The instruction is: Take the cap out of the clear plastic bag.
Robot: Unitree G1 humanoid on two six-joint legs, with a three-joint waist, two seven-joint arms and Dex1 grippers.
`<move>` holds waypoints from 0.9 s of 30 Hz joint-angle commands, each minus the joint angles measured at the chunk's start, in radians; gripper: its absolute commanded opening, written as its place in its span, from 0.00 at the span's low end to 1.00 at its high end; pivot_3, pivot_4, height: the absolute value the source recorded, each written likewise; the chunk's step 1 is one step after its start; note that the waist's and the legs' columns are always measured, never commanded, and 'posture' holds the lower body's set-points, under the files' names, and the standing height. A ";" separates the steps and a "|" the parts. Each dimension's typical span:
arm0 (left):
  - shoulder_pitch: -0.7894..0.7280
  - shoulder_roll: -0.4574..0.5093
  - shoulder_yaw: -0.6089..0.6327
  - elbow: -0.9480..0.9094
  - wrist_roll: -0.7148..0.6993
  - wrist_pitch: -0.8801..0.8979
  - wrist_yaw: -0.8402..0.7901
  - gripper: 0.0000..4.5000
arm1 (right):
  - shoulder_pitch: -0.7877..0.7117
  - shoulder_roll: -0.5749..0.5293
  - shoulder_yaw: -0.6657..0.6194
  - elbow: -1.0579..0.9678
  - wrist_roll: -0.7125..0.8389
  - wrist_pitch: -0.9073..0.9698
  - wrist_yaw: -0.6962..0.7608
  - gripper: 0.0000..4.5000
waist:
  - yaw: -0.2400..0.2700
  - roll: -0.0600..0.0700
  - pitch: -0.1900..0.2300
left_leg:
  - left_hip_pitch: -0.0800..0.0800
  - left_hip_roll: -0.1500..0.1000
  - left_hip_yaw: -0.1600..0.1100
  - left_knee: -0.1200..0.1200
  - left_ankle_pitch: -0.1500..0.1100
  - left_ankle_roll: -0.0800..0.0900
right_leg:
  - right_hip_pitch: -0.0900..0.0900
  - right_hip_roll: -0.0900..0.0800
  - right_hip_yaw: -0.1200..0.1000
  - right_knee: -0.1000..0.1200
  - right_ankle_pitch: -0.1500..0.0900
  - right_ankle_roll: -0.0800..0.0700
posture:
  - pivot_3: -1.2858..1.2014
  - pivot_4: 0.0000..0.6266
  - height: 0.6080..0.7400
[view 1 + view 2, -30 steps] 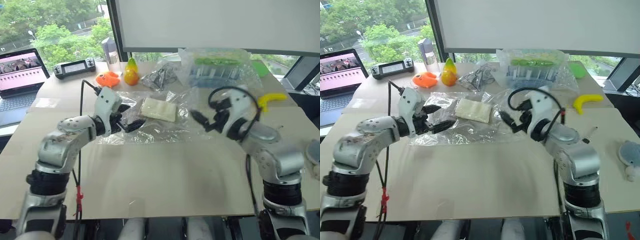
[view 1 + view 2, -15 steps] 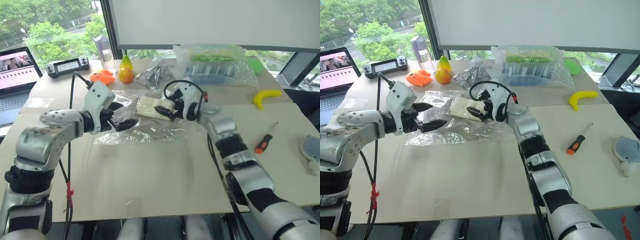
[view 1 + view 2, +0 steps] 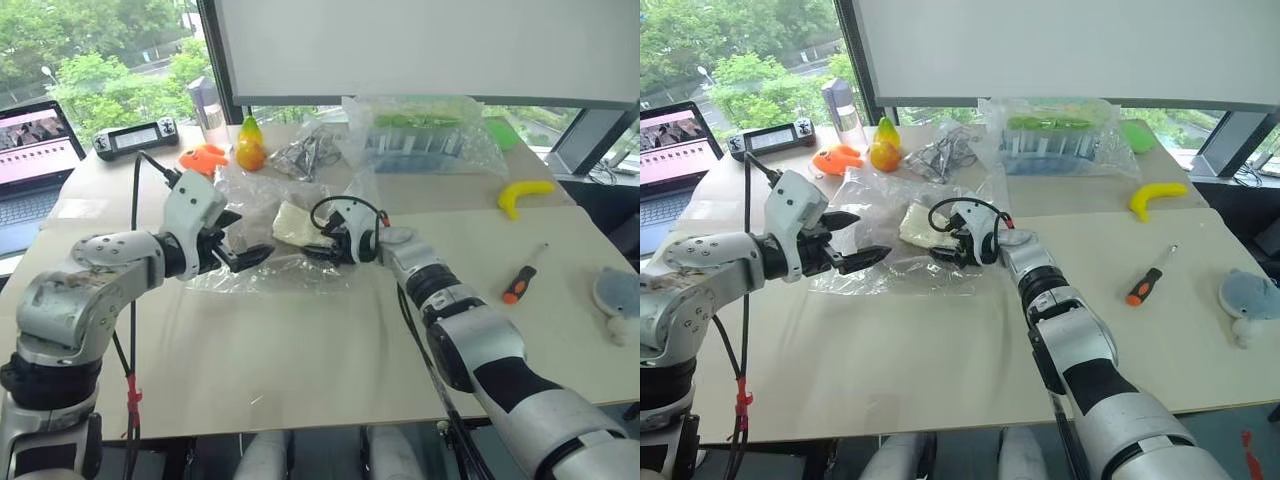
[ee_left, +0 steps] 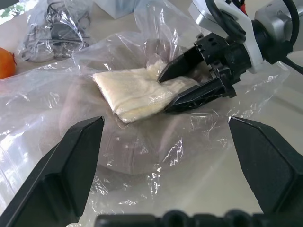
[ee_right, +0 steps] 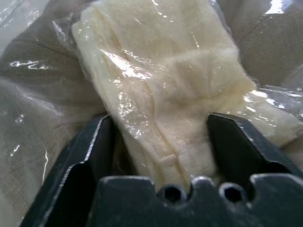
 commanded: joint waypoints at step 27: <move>-0.059 -0.093 -0.210 0.088 0.031 -0.130 -0.096 1.00 | 0.531 -0.730 -0.237 -0.906 -0.142 0.475 -0.254 0.11 | 0.024 -0.002 0.002 | -0.008 0.006 0.007 0.000 0.001 -0.002 | -0.007 0.003 0.001 0.005 -0.005 -0.013 | 0.52 0.24 1.00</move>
